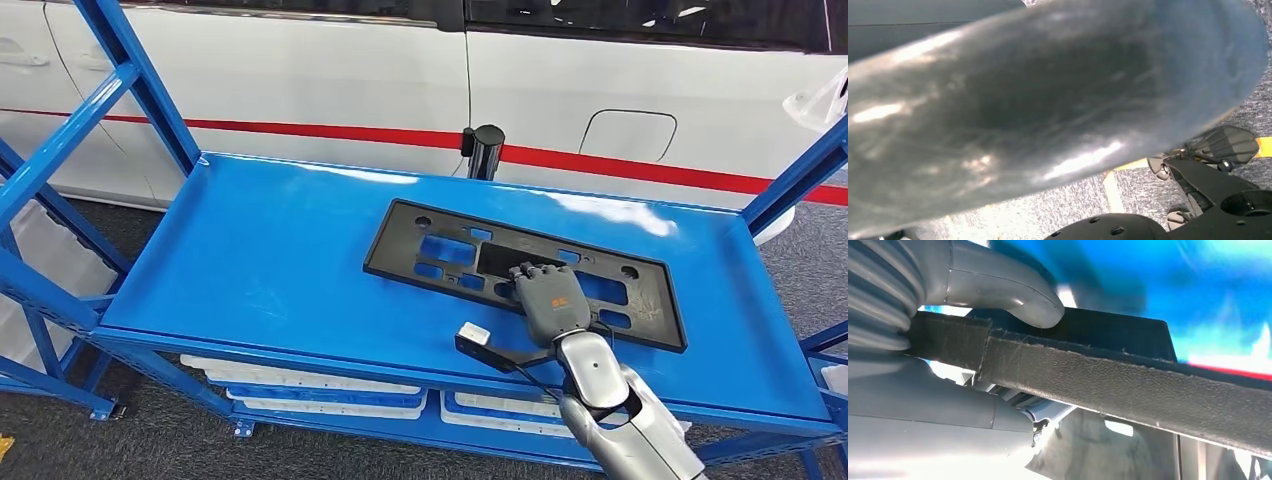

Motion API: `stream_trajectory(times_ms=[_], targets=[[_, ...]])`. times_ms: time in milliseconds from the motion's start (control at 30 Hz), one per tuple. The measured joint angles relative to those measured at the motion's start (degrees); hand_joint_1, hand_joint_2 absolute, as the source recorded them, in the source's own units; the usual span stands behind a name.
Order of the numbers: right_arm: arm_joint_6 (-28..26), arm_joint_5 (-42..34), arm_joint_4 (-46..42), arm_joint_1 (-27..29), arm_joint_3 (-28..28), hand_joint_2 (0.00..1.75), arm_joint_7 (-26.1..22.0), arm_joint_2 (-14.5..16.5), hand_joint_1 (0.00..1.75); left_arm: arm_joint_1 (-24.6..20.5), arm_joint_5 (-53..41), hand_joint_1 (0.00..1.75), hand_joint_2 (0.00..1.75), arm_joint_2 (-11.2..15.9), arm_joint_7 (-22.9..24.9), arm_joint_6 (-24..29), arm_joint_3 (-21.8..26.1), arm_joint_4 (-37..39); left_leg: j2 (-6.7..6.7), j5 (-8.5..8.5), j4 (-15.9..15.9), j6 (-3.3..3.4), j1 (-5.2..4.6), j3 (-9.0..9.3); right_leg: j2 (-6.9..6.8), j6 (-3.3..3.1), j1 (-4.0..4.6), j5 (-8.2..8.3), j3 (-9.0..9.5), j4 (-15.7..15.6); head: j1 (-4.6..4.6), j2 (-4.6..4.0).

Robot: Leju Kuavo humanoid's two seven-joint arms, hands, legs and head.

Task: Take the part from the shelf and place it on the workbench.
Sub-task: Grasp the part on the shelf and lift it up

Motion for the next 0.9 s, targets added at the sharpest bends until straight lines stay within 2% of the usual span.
stream_trajectory(times_ms=[100, 133, 167, 200, 267, 300, 333, 367, 400, 433, 467, 500, 533, 567, 633, 667, 700, 733, 800, 833, 867, 900], targets=[[-3.9, 0.0, -3.7, 1.9, -0.4, 1.75, -0.8, 0.5, 1.75, 0.1, 0.0, 0.00, 0.00, 0.1, 0.1, 0.2, 0.0, 0.0, 0.06, -0.04, -0.1, 1.20, -0.30, 0.09, 0.02, 1.42, -0.36, 0.23, 0.15, -0.5, -0.07, 0.00], [-4.9, 0.0, -5.2, 2.5, -0.7, 1.75, -1.1, 0.6, 1.75, 0.1, 0.0, 0.00, 0.00, 0.1, 0.1, 0.2, 0.0, 0.0, 0.14, 0.24, -0.5, 1.67, -0.20, 0.32, 0.02, 1.66, -0.45, 0.12, 0.05, -0.3, -0.08, 0.00], [-5.6, 0.0, -6.6, 3.0, -0.9, 1.75, -1.4, 0.7, 1.75, 0.1, 0.0, 0.00, 0.00, 0.1, 0.2, 0.2, 0.0, 0.0, 0.23, 0.69, -1.1, 1.99, 0.03, 0.57, 0.02, 1.63, -0.38, -0.50, -0.40, 0.7, -0.03, 0.00], [-6.2, 0.0, -7.9, 3.4, -1.1, 1.75, -1.7, 0.8, 1.75, 0.1, 0.0, 0.00, 0.00, 0.1, 0.2, 0.2, 0.0, 0.0, 0.31, 1.03, -1.6, 2.17, 0.30, 0.75, 0.02, 1.42, -0.34, -1.73, -1.37, 2.7, 0.03, 0.00], [-7.1, 0.4, -9.9, 4.2, -1.5, 1.75, -2.4, 0.9, 1.75, 0.1, 0.0, 0.00, 0.00, 0.0, 0.2, 0.3, 0.0, 0.0, 0.39, 1.38, -1.9, 2.29, 0.60, 0.68, 0.01, 1.00, -0.50, -5.28, -4.69, 9.9, 0.08, 0.00], [-7.7, 0.7, -10.8, 4.7, -1.6, 1.75, -2.9, 0.9, 1.75, 0.1, 0.0, 0.00, 0.00, -0.1, 0.2, 0.3, 0.0, 0.0, 0.40, 1.47, -1.9, 2.18, 0.68, 0.50, 0.01, 1.07, -0.68, -6.67, -6.41, 13.6, 0.08, 0.00], [-8.2, 1.1, -11.7, 5.3, -1.7, 1.75, -3.4, 0.9, 1.75, 0.2, 0.0, 0.00, 0.00, -0.1, 0.2, 0.3, 0.0, 0.0, 0.40, 1.59, -1.9, 1.99, 0.80, 0.33, 0.00, 1.43, -0.94, -7.32, -7.47, 16.0, 0.06, 0.00], [-8.7, 1.6, -12.6, 5.8, -1.8, 1.75, -3.8, 0.9, 1.75, 0.2, 0.0, 0.00, 0.00, -0.1, 0.2, 0.3, 0.0, 0.0, 0.39, 1.73, -1.9, 1.73, 0.98, 0.16, -0.01, 2.08, -1.23, -7.04, -7.53, 16.3, 0.05, 0.00], [-9.0, 1.9, -13.5, 6.3, -1.8, 1.75, -4.1, 0.9, 1.75, 0.3, 0.0, 0.00, 0.00, -0.2, 0.2, 0.3, 0.0, 0.0, 0.37, 1.87, -1.9, 1.38, 1.26, 0.00, -0.05, 2.95, -1.57, -5.89, -6.42, 14.2, 0.05, 0.00], [-9.2, 2.2, -14.5, 6.6, -1.8, 1.75, -4.3, 0.9, 1.75, 0.3, 0.1, 0.00, 0.00, -0.2, 0.2, 0.3, 0.0, 0.0, 0.34, 1.99, -1.8, 0.92, 1.56, -0.14, -0.15, 3.91, -1.97, -4.32, -4.32, 10.3, 0.06, 0.00], [-9.3, 2.5, -15.3, 6.8, -1.8, 1.75, -4.5, 0.9, 1.75, 0.3, 0.1, 0.00, 0.00, -0.1, 0.2, 0.4, 0.1, 0.0, 0.29, 2.06, -1.6, 0.33, 1.75, -0.35, -0.24, 4.59, -2.23, -2.87, -1.93, 6.2, 0.17, 0.00], [-9.3, 2.8, -16.1, 7.1, -1.7, 1.75, -4.7, 0.9, 1.75, 0.3, 0.2, 0.00, 0.00, -0.1, 0.2, 0.4, 0.1, 0.0, 0.24, 2.12, -1.5, -0.28, 1.83, -0.51, -0.18, 4.78, -2.30, -1.68, -0.28, 3.3, 0.23, 0.00], [-9.3, 3.0, -16.8, 7.3, -1.7, 1.75, -4.8, 0.9, 1.75, 0.3, 0.2, 0.00, 0.00, 0.0, 0.2, 0.5, 0.2, 0.0, 0.17, 2.16, -1.2, -0.85, 1.78, -0.70, -0.08, 4.45, -2.31, -1.19, 0.63, 1.6, 0.30, 0.00], [-9.3, 3.2, -17.4, 7.5, -1.6, 1.75, -4.9, 0.9, 1.75, 0.4, 0.2, 0.00, 0.00, 0.1, 0.2, 0.7, 0.3, 0.1, 0.10, 2.27, -1.0, -1.35, 1.69, -0.87, 0.11, 3.79, -2.15, -1.08, 0.68, 1.4, 0.31, 0.00], [-9.3, 3.4, -18.3, 7.9, -1.5, 1.75, -5.0, 0.9, 1.75, 0.5, 0.2, 0.00, 0.00, 0.0, 0.2, 0.7, 0.4, 0.1, 0.08, 2.39, -0.7, -2.05, 1.83, -1.13, 0.29, 2.34, -2.17, -1.08, -0.10, 1.7, 0.15, 0.00], [-9.3, 3.4, -18.6, 8.0, -1.5, 1.75, -5.0, 0.9, 1.75, 0.6, 0.3, 0.00, 0.00, 0.0, 0.2, 0.7, 0.5, 0.1, 0.18, 1.69, -0.1, -2.25, 1.97, -1.42, 0.28, 1.77, -2.18, -0.88, -0.41, 1.9, 0.00, 0.00], [-9.3, 3.5, -18.9, 8.1, -1.4, 1.75, -5.1, 0.9, 1.75, 0.7, 0.3, 0.00, 0.00, 0.0, 0.2, 0.8, 0.6, 0.1, 0.28, 0.10, 1.5, -2.35, 2.08, -2.07, 0.25, 1.18, -2.19, -0.59, -0.73, 2.0, -0.10, 0.00], [-9.3, 3.6, -19.1, 8.2, -1.4, 1.75, -5.1, 0.9, 1.75, 0.7, 0.3, 0.00, 0.00, 0.0, 0.2, 0.8, 0.7, 0.1, 0.38, -2.31, 4.5, -2.34, 2.10, -3.12, 0.21, 0.63, -2.09, -0.29, -1.06, 2.0, -0.20, 0.00], [-9.3, 4.0, -19.5, 8.3, -1.4, 1.75, -5.2, 0.9, 1.75, 0.7, 0.4, 0.00, 0.00, 0.0, 0.2, 0.8, 0.9, 0.1, 0.41, -7.25, 12.3, -2.22, 1.94, -5.66, 0.13, -0.24, -1.49, 0.27, -1.80, 2.0, -0.27, 0.00], [-9.4, 4.4, -19.6, 8.5, -1.3, 1.75, -5.2, 0.9, 1.75, 0.8, 0.5, 0.00, 0.00, 0.0, 0.2, 0.8, 1.0, 0.1, 0.40, -8.53, 15.2, -2.10, 1.87, -6.29, 0.08, -0.53, -1.15, 0.50, -2.14, 2.1, -0.28, 0.00], [-9.4, 4.7, -19.7, 8.7, -1.3, 1.75, -5.3, 0.8, 1.75, 0.8, 0.6, 0.00, 0.00, -0.1, 0.2, 0.8, 1.0, 0.1, 0.40, -8.66, 16.0, -1.90, 1.82, -5.96, 0.05, -0.71, -0.85, 0.69, -2.43, 2.1, -0.27, 0.00], [-9.4, 5.0, -19.8, 8.9, -1.2, 1.75, -5.4, 0.8, 1.75, 0.8, 0.6, 0.00, 0.00, -0.1, 0.2, 0.8, 1.0, 0.1, 0.41, -7.83, 14.7, -1.61, 1.75, -4.51, 0.04, -0.81, -0.62, 0.88, -2.65, 2.1, -0.26, 0.00]])
